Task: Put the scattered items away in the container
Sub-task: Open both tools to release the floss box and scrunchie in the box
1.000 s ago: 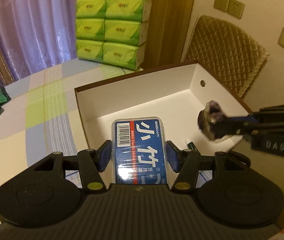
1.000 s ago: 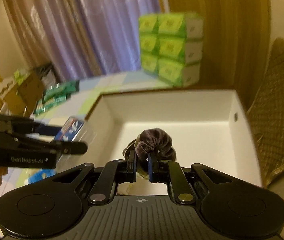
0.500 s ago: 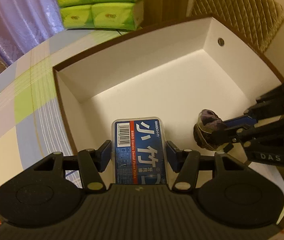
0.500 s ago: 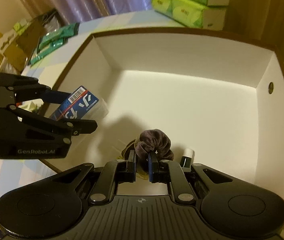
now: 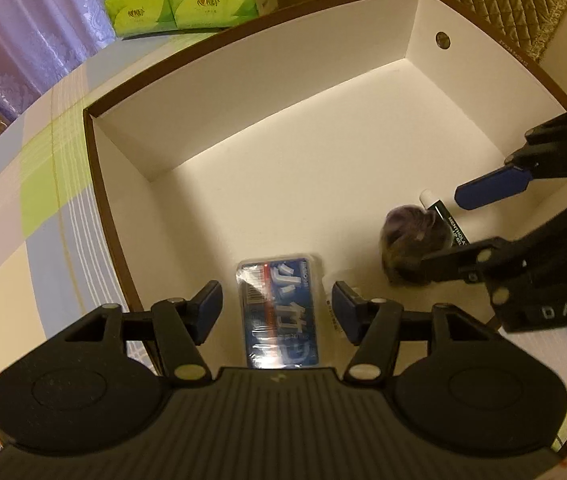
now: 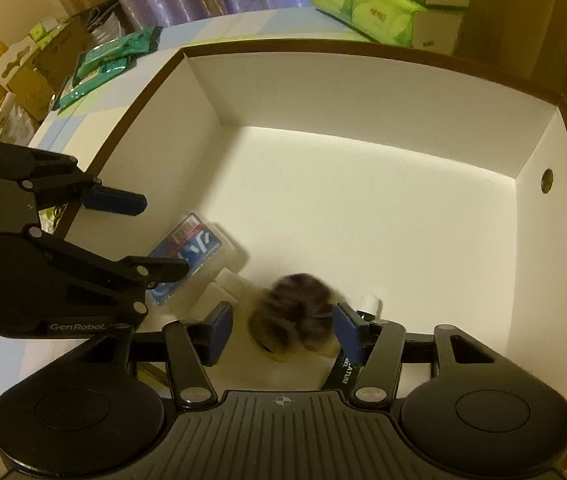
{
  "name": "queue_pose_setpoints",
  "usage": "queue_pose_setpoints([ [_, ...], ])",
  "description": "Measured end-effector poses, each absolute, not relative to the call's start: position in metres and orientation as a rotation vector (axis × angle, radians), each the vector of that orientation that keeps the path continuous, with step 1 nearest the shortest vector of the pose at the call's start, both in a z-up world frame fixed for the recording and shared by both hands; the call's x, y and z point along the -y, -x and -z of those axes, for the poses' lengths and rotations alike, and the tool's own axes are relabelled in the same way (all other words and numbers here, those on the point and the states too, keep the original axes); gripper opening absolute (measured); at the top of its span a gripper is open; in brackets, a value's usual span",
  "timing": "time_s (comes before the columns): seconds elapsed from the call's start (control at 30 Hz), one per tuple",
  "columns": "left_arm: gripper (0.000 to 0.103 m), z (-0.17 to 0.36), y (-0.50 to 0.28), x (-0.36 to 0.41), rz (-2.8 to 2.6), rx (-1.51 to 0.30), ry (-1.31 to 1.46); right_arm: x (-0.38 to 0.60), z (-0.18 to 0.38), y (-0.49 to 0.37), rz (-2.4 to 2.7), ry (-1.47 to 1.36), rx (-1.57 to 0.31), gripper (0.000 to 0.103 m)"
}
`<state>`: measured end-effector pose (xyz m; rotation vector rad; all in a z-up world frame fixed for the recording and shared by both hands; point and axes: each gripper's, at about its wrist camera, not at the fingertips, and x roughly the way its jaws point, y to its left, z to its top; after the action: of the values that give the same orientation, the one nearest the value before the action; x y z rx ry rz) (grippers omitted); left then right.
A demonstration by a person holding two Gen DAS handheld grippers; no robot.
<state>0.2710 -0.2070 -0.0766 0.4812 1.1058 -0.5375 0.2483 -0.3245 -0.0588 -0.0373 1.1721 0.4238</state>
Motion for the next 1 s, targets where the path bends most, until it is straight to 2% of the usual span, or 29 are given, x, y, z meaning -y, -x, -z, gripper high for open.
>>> queue_pose_setpoints([
  [0.53, 0.075, 0.072, -0.268, 0.204, 0.534, -1.096, -0.469, 0.332, 0.051, -0.246, -0.387, 0.06, -1.156, 0.076],
  [0.8, 0.077, 0.068, -0.263, 0.204, 0.529, -1.085, -0.466, 0.335, 0.048, -0.241, -0.363, 0.076, -1.148, 0.085],
  [1.0, 0.088, 0.06, -0.259, 0.199, 0.513, -1.066, -0.447, 0.338, 0.042, -0.236, -0.33, 0.084, -1.115, 0.093],
])
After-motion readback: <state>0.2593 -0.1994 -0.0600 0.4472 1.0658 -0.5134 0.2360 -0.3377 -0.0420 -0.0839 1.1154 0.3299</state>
